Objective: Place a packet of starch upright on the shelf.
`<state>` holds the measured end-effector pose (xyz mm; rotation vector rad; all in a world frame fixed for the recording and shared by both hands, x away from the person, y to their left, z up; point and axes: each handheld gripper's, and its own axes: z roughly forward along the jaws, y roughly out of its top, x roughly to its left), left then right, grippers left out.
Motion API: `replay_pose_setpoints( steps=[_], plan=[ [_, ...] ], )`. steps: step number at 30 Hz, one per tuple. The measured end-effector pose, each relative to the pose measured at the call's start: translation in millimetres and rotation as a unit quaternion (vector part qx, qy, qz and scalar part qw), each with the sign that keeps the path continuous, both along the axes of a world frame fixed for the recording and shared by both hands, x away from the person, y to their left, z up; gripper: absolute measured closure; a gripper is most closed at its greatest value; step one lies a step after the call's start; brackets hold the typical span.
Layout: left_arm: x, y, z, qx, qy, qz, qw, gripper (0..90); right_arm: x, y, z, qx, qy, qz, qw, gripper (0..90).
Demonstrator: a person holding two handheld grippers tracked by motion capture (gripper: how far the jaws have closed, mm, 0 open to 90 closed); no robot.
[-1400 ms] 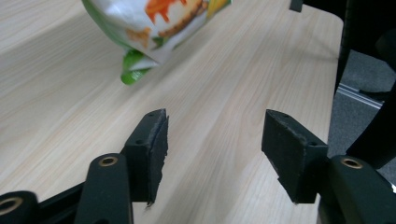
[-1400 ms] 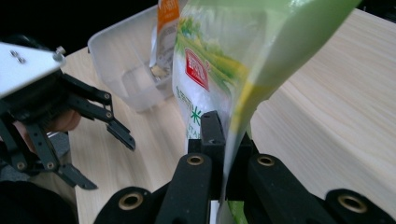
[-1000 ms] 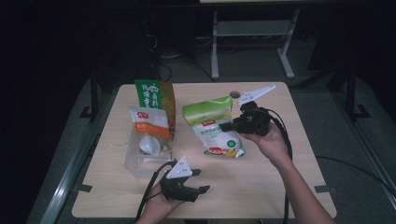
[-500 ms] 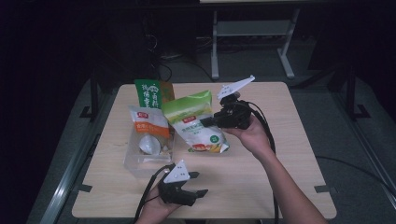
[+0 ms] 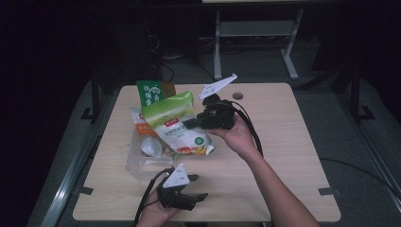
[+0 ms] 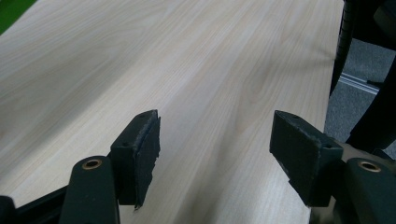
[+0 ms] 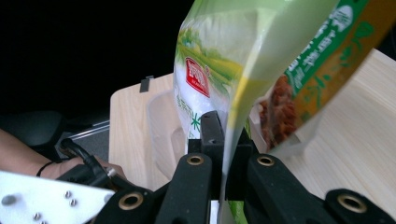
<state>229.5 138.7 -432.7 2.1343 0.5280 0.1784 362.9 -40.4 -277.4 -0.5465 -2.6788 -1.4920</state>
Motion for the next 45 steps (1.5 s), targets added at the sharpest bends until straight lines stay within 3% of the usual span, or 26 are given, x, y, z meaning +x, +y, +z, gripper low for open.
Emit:
replay_pose_setpoints(
  steps=[9, 17, 32, 34, 45],
  plan=[
    [-5.4, -0.7, -1.3, 0.003, -0.001, -0.003, 1.0000, 32.8, 1.4, 35.1, -0.2, 0.000, -0.008, 0.031, 0.9995, 89.5],
    [-7.5, -2.1, -3.9, 0.002, 0.002, -0.005, 1.0000, 31.5, 4.3, 61.4, -7.9, 0.010, 0.010, 0.041, 0.9991, 89.4],
    [-8.3, 0.0, -3.4, 0.005, 0.000, -0.003, 1.0000, 31.2, 11.2, 103.4, -28.4, -0.010, 0.024, 0.067, 0.9974, 89.4],
    [-8.8, -0.3, -4.2, 0.001, 0.002, -0.003, 1.0000, 31.2, 13.5, 108.5, -30.5, -0.003, 0.036, 0.072, 0.9967, 89.4],
    [-9.6, -0.6, -4.4, -0.001, 0.003, -0.003, 1.0000, 31.2, 10.6, 134.0, -38.5, -0.004, 0.041, 0.096, 0.9946, 89.4]
  ],
)
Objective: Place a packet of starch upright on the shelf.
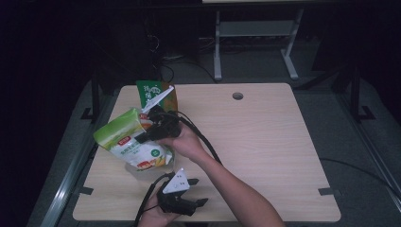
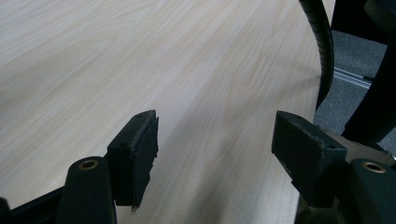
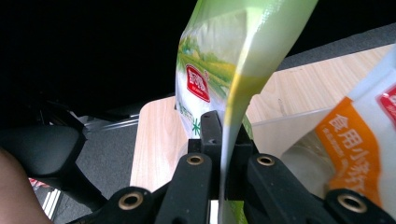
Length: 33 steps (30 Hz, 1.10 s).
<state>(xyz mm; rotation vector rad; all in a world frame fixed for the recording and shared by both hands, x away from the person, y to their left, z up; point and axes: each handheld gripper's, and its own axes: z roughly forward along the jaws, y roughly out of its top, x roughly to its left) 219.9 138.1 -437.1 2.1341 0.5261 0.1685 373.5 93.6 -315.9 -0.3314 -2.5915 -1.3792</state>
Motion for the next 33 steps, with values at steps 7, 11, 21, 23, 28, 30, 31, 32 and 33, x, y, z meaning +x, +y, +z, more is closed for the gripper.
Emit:
replay_pose_setpoints(
  steps=[7, 11, 21, 23, 28, 30, 31, 32, 33],
  plan=[
    [-1.0, -1.0, -0.9, 0.004, 0.001, -0.002, 1.0000, 31.2, 1.5, 9.2, -13.9, -0.007, 0.011, 0.009, 0.9999, 89.3],
    [0.0, -0.5, -1.1, 0.008, 0.000, -0.005, 1.0000, 31.3, 3.9, 10.0, -25.2, -0.017, 0.020, 0.006, 0.9996, 89.1],
    [1.7, 0.6, -1.9, 0.011, 0.001, -0.002, 0.9999, 31.3, 4.7, 0.3, -38.6, -0.052, 0.008, 0.005, 0.9986, 83.7],
    [1.8, 0.6, -1.9, 0.012, -0.001, -0.002, 0.9999, 31.3, 2.6, -0.5, -37.1, -0.059, 0.005, 0.004, 0.9982, 83.6],
    [2.6, 1.9, -2.1, 0.009, 0.000, 0.002, 1.0000, 31.3, 0.5, -6.0, -39.6, -0.062, -0.001, 0.000, 0.9981, 84.1],
    [3.0, 2.2, -2.4, 0.006, 0.002, 0.004, 1.0000, 31.3, 0.3, -8.5, -41.5, -0.063, 0.002, 0.000, 0.9980, 84.9],
    [3.1, 2.4, -2.4, 0.006, 0.002, 0.004, 1.0000, 31.3, 0.0, -9.4, -42.6, -0.063, 0.005, -0.002, 0.9980, 84.9],
    [3.3, 2.5, -2.4, 0.006, 0.001, 0.004, 1.0000, 31.2, 0.4, -10.2, -43.7, -0.062, 0.001, -0.001, 0.9981, 84.9],
    [3.4, 2.5, -2.5, 0.006, 0.002, 0.005, 1.0000, 31.3, 0.0, -11.2, -44.3, -0.064, 0.003, -0.002, 0.9980, 85.0]
  ],
)
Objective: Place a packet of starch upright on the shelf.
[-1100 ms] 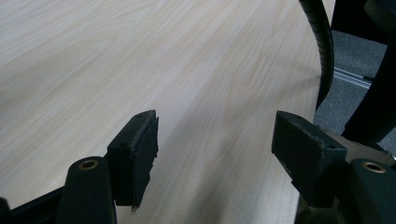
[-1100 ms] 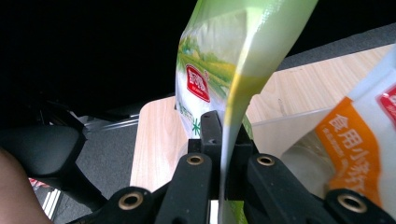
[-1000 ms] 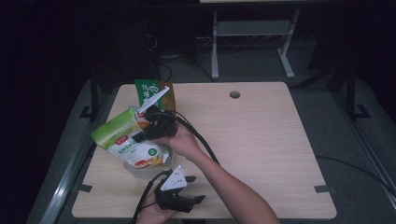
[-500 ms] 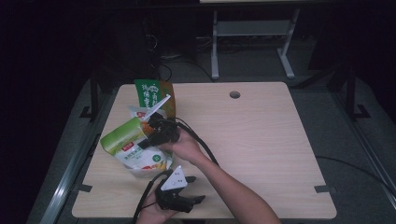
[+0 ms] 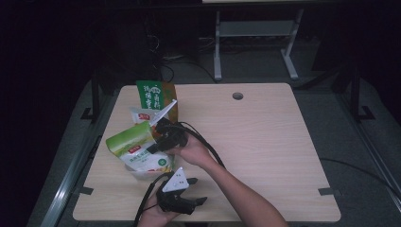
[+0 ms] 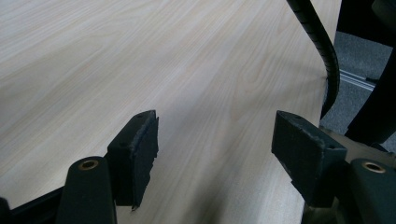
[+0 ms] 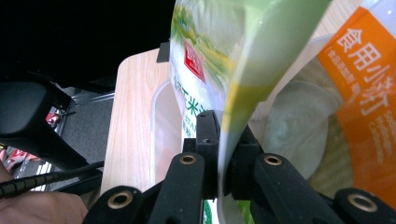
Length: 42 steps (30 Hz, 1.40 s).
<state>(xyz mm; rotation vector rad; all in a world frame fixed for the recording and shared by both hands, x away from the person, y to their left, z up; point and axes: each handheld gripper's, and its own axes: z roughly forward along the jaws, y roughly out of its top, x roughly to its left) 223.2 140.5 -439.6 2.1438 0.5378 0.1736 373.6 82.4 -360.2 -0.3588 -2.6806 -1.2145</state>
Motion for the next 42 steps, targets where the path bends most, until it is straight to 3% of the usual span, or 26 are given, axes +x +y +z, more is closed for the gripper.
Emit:
replay_pose_setpoints(
  steps=[9, 12, 18, 25, 30, 42],
  plan=[
    [0.7, 0.2, -1.0, 0.000, 0.007, 0.003, 1.0000, 31.3, 2.5, -10.9, -12.8, -0.018, 0.004, 0.000, 0.9998, 85.9],
    [0.9, -0.3, -1.5, 0.001, 0.008, 0.004, 1.0000, 31.3, 4.2, -15.8, -17.6, -0.016, 0.017, -0.001, 0.9997, 86.3],
    [0.7, -1.1, -1.9, 0.001, 0.009, 0.002, 1.0000, 31.3, 3.9, -18.3, -20.5, -0.018, 0.017, -0.001, 0.9997, 86.9],
    [0.8, -0.6, -1.5, 0.002, 0.008, 0.002, 1.0000, 31.3, 3.5, -19.4, -19.2, -0.018, 0.021, -0.001, 0.9996, 83.6],
    [2.2, -0.4, -2.0, 0.002, 0.010, 0.003, 0.9999, 31.3, 1.2, -24.9, -13.2, -0.015, 0.013, -0.005, 0.9998, 75.8],
    [5.4, 0.5, -2.5, 0.009, 0.010, 0.001, 0.9999, 30.9, -2.8, -53.4, 6.0, -0.003, 0.006, -0.024, 0.9997, 62.9]
  ],
)
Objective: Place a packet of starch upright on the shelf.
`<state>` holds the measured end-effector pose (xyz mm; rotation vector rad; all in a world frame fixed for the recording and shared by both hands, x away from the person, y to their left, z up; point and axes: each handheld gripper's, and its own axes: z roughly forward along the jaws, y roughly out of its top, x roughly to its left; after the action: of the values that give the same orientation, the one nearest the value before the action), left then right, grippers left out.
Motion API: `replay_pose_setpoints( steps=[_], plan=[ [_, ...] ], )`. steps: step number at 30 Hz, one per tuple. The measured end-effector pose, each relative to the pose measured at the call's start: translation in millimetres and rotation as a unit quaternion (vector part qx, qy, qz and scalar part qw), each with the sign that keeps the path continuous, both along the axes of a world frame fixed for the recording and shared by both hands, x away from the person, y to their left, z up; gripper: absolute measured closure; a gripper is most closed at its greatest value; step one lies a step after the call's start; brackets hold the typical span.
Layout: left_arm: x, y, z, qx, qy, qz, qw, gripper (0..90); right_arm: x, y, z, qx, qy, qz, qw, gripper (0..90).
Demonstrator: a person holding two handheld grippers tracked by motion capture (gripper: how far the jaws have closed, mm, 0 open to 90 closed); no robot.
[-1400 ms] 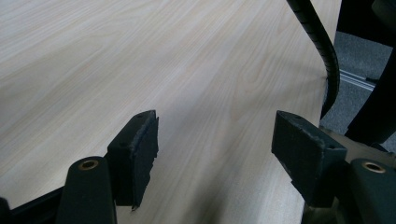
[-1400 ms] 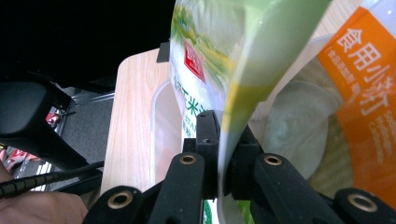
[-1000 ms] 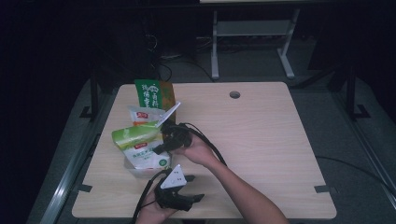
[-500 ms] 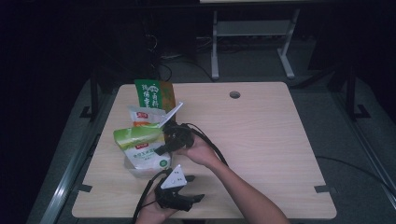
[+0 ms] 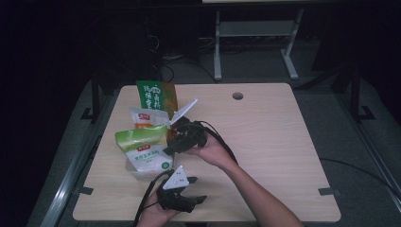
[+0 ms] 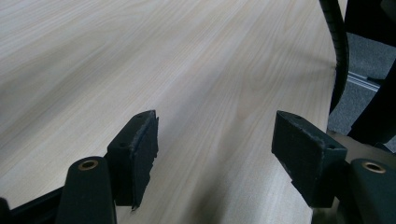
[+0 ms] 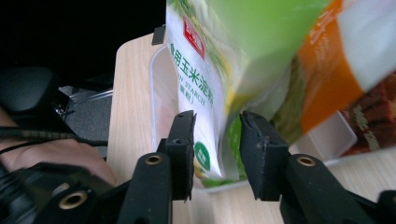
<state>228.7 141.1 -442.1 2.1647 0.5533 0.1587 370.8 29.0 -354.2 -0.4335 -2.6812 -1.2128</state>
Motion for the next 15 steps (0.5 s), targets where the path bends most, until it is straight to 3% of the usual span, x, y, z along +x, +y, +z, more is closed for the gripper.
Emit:
replay_pose_setpoints(
  steps=[15],
  plan=[
    [1.6, -2.1, -1.9, -0.007, 0.005, -0.004, 1.0000, 30.5, 6.6, -47.8, 8.3, 0.006, 0.002, -0.052, 0.9986, 52.7]
  ],
)
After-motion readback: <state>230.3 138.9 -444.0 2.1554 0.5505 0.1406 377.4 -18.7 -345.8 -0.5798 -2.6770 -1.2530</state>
